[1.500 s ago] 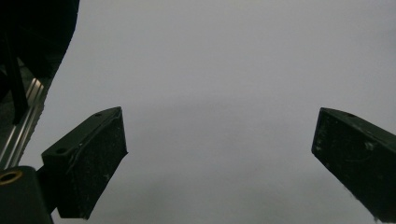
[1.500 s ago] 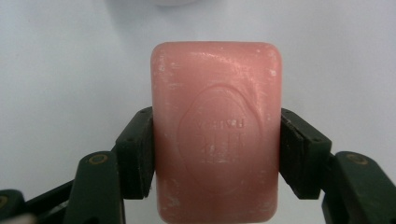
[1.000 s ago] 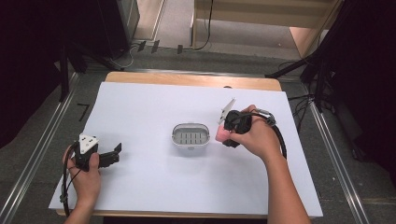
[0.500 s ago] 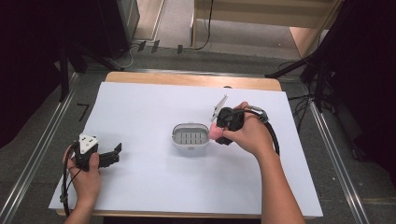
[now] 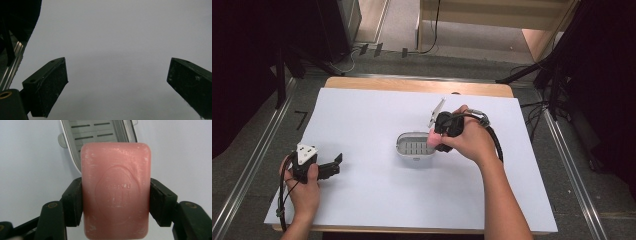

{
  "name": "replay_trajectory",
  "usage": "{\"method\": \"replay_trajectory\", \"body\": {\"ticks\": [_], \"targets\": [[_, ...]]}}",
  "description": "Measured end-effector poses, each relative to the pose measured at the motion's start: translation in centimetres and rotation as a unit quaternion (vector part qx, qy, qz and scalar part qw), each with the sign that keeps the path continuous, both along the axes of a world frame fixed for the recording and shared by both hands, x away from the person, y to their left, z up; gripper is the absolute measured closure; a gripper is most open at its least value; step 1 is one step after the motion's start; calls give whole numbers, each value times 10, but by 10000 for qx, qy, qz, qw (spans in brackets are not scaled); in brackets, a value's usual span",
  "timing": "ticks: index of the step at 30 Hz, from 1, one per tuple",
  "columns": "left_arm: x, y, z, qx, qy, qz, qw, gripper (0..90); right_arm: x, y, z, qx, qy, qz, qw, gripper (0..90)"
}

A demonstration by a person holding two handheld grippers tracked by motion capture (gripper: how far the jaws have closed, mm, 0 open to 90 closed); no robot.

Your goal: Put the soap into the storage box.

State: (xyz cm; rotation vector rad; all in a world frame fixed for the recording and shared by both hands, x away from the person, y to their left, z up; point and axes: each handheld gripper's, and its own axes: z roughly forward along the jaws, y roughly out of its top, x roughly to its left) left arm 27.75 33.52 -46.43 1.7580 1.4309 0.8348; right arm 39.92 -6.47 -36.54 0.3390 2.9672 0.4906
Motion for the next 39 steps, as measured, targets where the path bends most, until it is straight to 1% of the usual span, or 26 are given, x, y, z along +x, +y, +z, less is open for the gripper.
{"method": "replay_trajectory", "body": {"ticks": [2, 3, 7, 16, 18, 20, 23, 26, 27, 32, 36, 38, 39], "targets": [[0, 0, 0, -1, 3, 0, 10000, 36, 1, 4, 0, 3, -16, 69, 10000, 386], [0, 0, 0, 0, 3, 1, 10000, 36, 0, 6, 0, -3, 11, 14, 10000, 386], [0, 0, 0, -7, -6, -4, 10000, 36, 1, 13, -1, 22, -5, 125, 9999, 386], [0, 0, 0, 1, 11, -7, 10000, 36, 4, 25, -4, 62, 16, 244, 9997, 386], [0, 0, 0, 3, 12, -8, 10000, 36, 3, 26, -4, 39, 38, 193, 9998, 386], [0, 0, 0, 1, 11, -6, 10000, 36, 5, 31, -5, 56, 9, 293, 9996, 386], [0, 0, 0, 1, 10, -4, 10000, 36, 5, 36, -5, 46, 1, 312, 9995, 386], [0, 0, 0, 0, 7, -2, 10000, 36, 5, 39, -6, 62, -22, 371, 9993, 386], [0, 0, 0, -1, 10, -3, 10000, 36, 5, 43, -7, 64, -19, 429, 9991, 386], [0, 0, 0, 1, 14, -1, 10000, 36, 7, 50, -10, 28, -51, 516, 9987, 386], [0, 0, 0, -2, 13, -1, 10000, 36, 7, 54, -10, -3, 13, 465, 9989, 386], [0, 0, 0, -9, 16, -7, 10000, 36, 8, 57, -11, 21, -2, 566, 9984, 386], [0, 0, 0, -9, 16, -7, 10000, 36, 8, 57, -11, 21, -2, 566, 9984, 386]]}}
